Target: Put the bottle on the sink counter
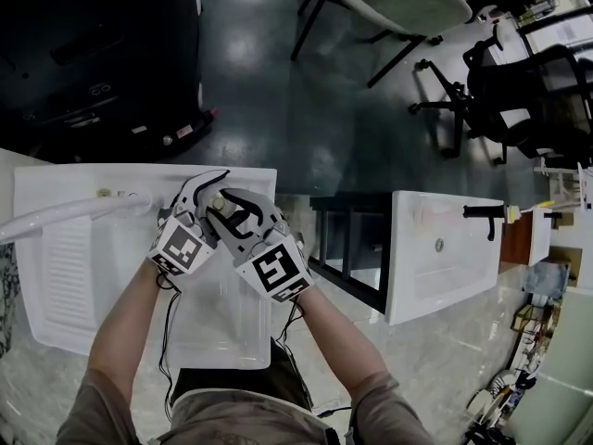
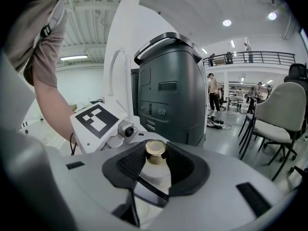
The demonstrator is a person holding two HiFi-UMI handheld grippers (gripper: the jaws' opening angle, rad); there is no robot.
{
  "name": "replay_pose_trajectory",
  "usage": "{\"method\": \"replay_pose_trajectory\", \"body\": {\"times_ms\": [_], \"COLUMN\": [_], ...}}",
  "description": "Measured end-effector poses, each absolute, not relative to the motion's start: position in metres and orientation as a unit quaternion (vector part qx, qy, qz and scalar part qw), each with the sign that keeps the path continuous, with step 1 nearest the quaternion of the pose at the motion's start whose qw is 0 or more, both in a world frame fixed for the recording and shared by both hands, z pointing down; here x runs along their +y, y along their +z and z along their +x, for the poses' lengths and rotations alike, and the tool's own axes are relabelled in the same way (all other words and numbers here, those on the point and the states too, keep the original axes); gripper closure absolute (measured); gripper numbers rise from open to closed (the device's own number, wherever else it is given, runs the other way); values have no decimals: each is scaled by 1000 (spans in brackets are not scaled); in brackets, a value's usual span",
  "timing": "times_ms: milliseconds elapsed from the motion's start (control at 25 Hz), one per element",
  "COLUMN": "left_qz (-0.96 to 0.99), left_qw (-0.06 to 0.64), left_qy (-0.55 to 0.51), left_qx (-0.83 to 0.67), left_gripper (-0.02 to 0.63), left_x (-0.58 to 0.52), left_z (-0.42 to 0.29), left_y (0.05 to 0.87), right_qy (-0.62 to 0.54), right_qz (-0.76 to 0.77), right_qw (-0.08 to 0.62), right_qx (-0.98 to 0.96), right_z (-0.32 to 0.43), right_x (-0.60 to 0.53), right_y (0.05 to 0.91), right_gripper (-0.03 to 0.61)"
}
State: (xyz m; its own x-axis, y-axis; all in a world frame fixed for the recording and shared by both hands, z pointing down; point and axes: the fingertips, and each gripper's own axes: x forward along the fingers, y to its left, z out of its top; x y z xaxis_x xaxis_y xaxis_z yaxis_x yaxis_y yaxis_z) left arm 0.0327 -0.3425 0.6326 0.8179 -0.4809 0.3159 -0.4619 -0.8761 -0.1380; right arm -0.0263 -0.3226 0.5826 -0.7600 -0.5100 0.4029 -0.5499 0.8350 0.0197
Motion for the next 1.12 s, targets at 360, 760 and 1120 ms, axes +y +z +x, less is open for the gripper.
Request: {"method": "replay_pose_trajectory", "body": {"times_ms": [360,760,1120], "left_qz": [-940,-930,-919], "left_qw": [32,39,45], "left_qy": [-234,-252,-238], "left_qx": [248,264,310], "left_gripper": [288,288,279], "left_x": [-342,-346,-349], "left_z": [30,31,27], "left_y": [652,658,655], "right_qy": [71,48,21], "right_qz": [297,306,314], "right_qw": [198,222,250], "right_qx": [-931,-924,-916], "right_z": [-24,-22,-26], "right_x": [-324,-324,-324], "right_y": [596,601,602], "right_gripper": [440,443,443]}}
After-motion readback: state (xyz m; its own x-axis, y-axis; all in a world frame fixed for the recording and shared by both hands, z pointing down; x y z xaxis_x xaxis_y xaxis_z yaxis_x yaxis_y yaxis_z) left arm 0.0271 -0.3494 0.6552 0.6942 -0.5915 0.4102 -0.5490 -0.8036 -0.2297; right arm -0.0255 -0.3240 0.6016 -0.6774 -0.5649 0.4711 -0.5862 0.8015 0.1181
